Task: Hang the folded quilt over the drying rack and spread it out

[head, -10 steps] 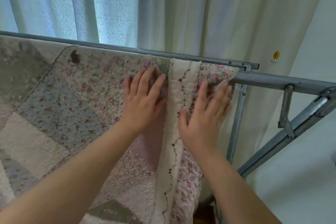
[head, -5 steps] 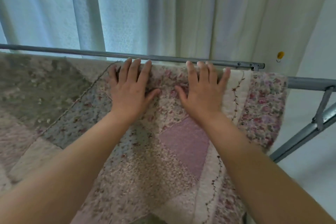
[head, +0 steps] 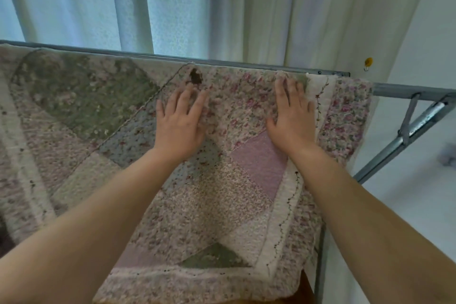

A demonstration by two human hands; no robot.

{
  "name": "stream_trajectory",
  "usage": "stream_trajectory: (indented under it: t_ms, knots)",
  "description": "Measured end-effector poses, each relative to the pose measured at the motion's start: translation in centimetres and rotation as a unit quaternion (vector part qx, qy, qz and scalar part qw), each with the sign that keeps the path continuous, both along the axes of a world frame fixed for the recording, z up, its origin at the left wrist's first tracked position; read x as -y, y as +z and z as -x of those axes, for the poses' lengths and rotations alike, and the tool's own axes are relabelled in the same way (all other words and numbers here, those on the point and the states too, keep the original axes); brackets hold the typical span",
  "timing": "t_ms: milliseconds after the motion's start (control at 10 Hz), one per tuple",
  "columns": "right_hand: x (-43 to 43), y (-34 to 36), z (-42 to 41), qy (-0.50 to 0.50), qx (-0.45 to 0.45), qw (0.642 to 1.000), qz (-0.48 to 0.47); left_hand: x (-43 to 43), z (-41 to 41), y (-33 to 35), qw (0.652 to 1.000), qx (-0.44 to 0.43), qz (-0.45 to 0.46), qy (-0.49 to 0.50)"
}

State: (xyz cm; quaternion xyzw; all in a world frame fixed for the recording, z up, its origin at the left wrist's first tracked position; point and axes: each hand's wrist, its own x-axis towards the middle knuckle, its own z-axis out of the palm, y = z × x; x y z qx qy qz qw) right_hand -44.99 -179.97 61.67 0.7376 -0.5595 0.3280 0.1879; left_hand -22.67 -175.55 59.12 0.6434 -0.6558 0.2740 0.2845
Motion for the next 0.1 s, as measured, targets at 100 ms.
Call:
stream_trajectory:
  t_ms: [100]
  knots:
    - [-3.28, -1.68, 0.34, 0.037, 0.033, 0.998, -0.046, -3.41, 0.22, -0.82, 0.999, -0.022, -0.033, 0.016]
